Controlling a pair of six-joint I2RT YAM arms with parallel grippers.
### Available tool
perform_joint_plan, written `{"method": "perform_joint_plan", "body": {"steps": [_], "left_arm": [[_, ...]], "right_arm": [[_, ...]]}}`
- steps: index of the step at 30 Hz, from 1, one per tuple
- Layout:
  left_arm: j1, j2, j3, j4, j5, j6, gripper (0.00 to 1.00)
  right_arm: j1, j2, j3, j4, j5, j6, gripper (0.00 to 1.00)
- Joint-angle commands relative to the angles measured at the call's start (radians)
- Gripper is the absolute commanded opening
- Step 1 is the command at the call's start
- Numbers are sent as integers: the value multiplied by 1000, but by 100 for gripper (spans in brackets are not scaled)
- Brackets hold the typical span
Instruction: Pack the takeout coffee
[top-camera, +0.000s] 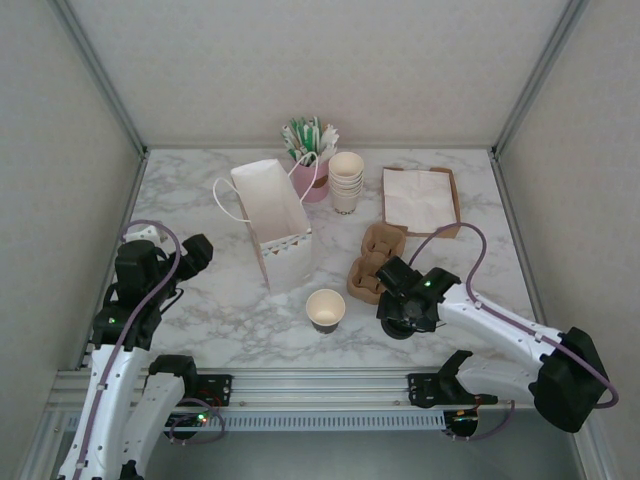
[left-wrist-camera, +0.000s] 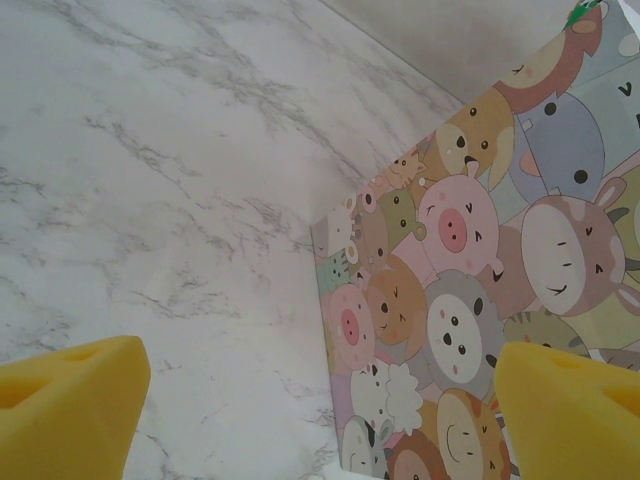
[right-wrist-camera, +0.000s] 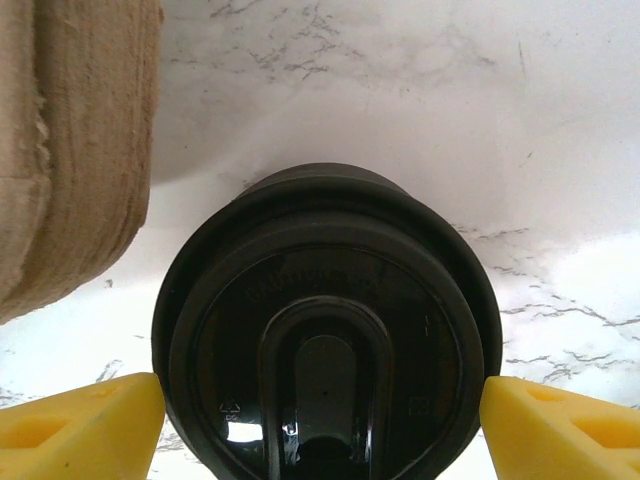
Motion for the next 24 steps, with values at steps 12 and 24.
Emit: {"method": "perform_joint_plan", "body": {"steps": [12,24], "left_arm": [[1,-3,7,-12,7,-2,89],[-1,-3,9,-12,6,-3,90]], "right_arm": [[-8,10,-23,8,27,6,80],[-8,13,-35,17,23,3,81]]}}
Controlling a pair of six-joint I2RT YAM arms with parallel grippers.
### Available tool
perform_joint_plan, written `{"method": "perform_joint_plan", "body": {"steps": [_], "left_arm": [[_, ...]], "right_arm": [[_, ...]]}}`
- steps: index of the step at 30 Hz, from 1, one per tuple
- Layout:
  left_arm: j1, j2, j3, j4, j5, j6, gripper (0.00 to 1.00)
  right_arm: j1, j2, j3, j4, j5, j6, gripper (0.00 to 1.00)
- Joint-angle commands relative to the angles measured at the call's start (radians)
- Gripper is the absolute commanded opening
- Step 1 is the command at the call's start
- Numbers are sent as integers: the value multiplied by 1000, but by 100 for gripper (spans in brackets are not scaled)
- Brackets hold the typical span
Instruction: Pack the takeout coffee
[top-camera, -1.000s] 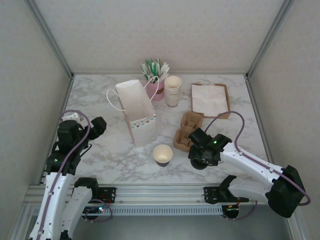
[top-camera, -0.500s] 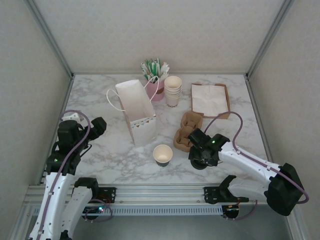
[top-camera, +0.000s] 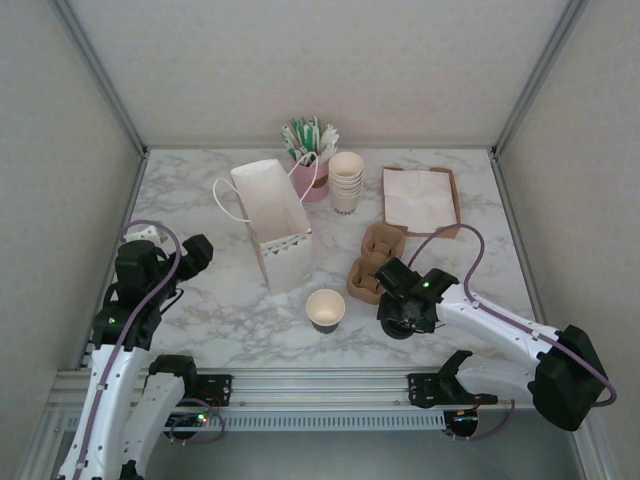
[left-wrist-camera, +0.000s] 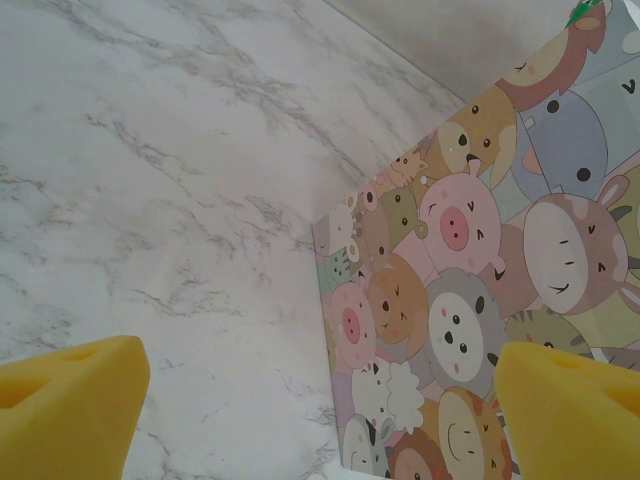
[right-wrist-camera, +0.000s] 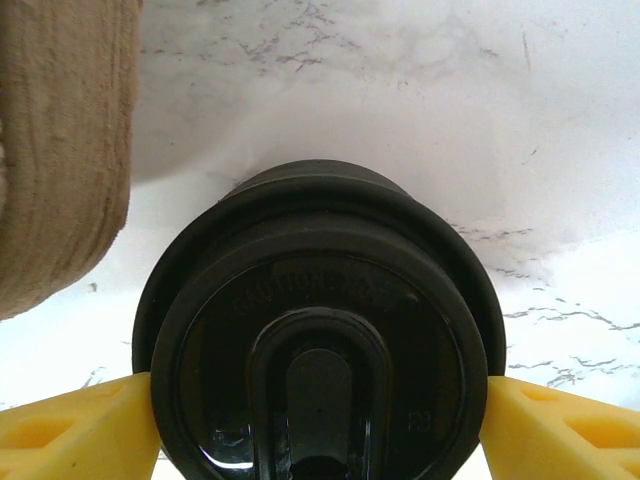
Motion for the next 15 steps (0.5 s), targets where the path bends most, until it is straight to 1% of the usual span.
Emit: {"method": "perform_joint_plan", "body": {"steps": [1,10,15], "left_arm": [[0,-3,9,-9,5,-2,89],[-2,-3,10,-9,2,-3,89],[-2,-3,9,-9,2,-2,90]], "right_arm": [[-8,6,-16,-1,23,3,81],[-8,-12,9,-29,32,-2,76],[-8,-36,46,-66,43,-13,75]]}}
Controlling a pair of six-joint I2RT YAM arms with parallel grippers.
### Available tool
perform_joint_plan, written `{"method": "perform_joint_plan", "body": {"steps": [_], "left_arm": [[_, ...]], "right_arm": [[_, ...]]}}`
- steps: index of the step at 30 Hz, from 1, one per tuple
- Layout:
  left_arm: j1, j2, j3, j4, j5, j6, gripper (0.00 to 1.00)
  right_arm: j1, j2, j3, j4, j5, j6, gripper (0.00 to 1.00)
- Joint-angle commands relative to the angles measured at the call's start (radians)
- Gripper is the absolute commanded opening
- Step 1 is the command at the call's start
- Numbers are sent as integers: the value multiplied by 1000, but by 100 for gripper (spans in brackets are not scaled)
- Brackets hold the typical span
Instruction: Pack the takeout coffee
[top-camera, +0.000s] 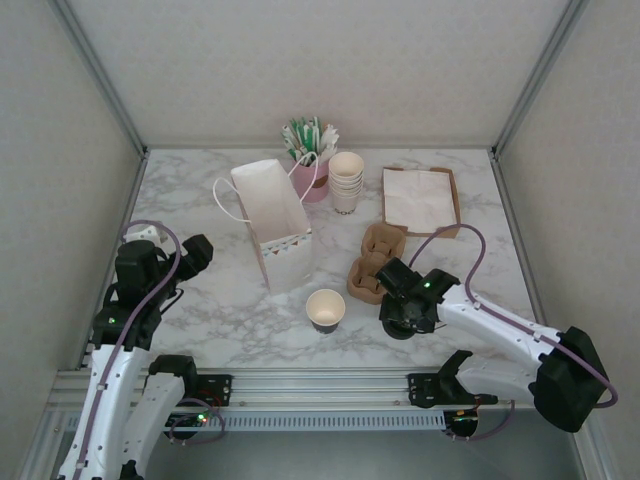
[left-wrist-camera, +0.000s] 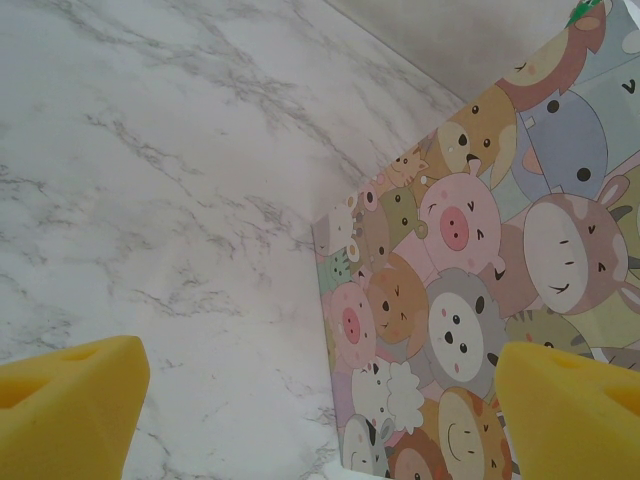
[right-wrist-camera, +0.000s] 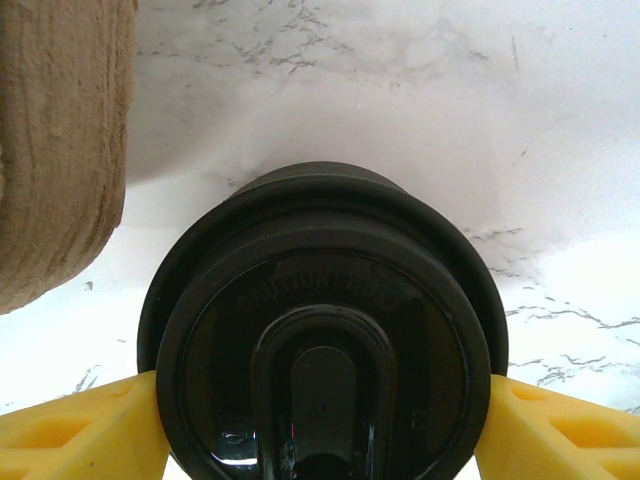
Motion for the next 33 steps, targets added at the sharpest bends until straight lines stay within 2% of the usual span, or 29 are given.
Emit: {"method": "perform_joint_plan", "body": {"steps": [1,11,33], "left_arm": [[-2,-3,10,-10,-1,-2,90],[-4,-3,9,-8,-2,-2,90],[-4,-3,9,-11,-2,-2,90]], "right_arm": [[-8,-28,47,-54,36,-10,75],[-8,-39,95,-81,37,-31,75],[-8,16,50,-42,1,-16,78]]}}
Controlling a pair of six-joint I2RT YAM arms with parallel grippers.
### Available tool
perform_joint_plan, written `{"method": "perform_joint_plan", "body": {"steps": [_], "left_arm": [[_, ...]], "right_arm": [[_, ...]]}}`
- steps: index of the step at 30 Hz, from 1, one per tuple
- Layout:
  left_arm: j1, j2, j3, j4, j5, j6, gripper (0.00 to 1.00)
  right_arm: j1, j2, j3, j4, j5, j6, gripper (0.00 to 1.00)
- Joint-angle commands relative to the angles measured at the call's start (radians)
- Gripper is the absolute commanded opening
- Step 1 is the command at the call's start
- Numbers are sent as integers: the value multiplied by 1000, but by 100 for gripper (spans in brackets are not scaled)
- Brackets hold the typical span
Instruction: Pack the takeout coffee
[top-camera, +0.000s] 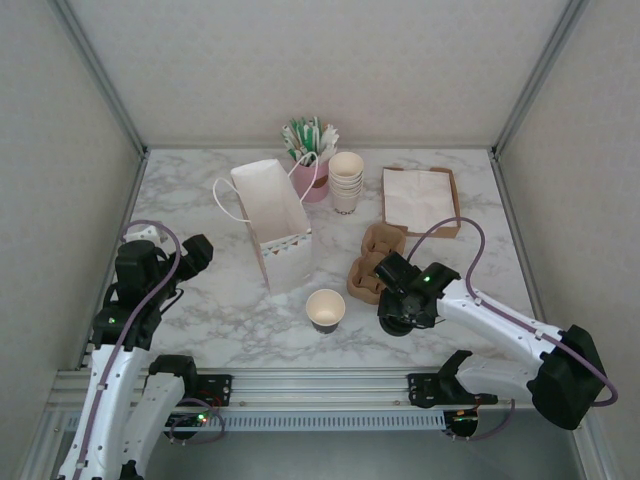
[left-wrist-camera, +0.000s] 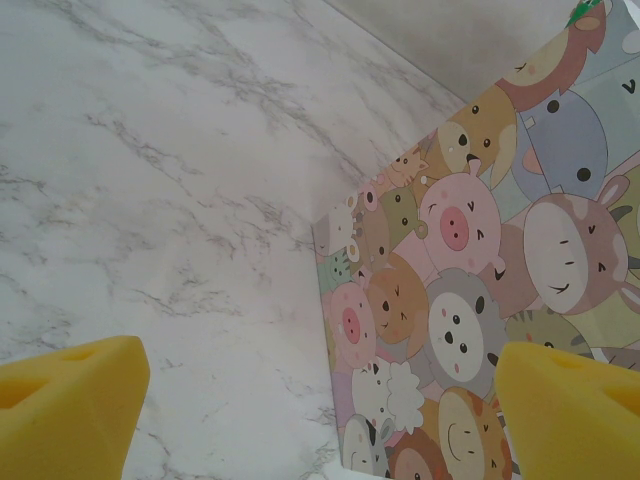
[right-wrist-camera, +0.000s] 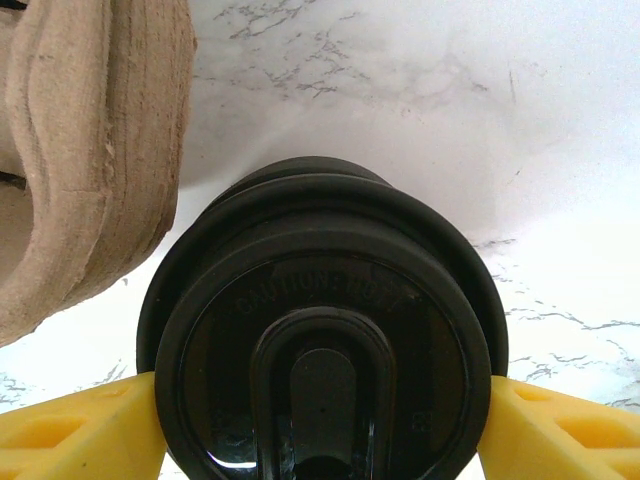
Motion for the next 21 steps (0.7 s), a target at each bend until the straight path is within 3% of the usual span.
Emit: {"method": "perform_joint_plan", "body": {"steps": [1,14,21], "left_arm": [[-4,-3,9,-12,-1,-2,90],[-4,0,9,-9,-4,-2,90],[-4,0,10,-9,-4,-1,90]], "right_arm": [[-8,-6,-19,2,-6,11,77],[-8,-119,83,-55,42,-100,74],[18,-124,196,-31,-16,-176,73]]}}
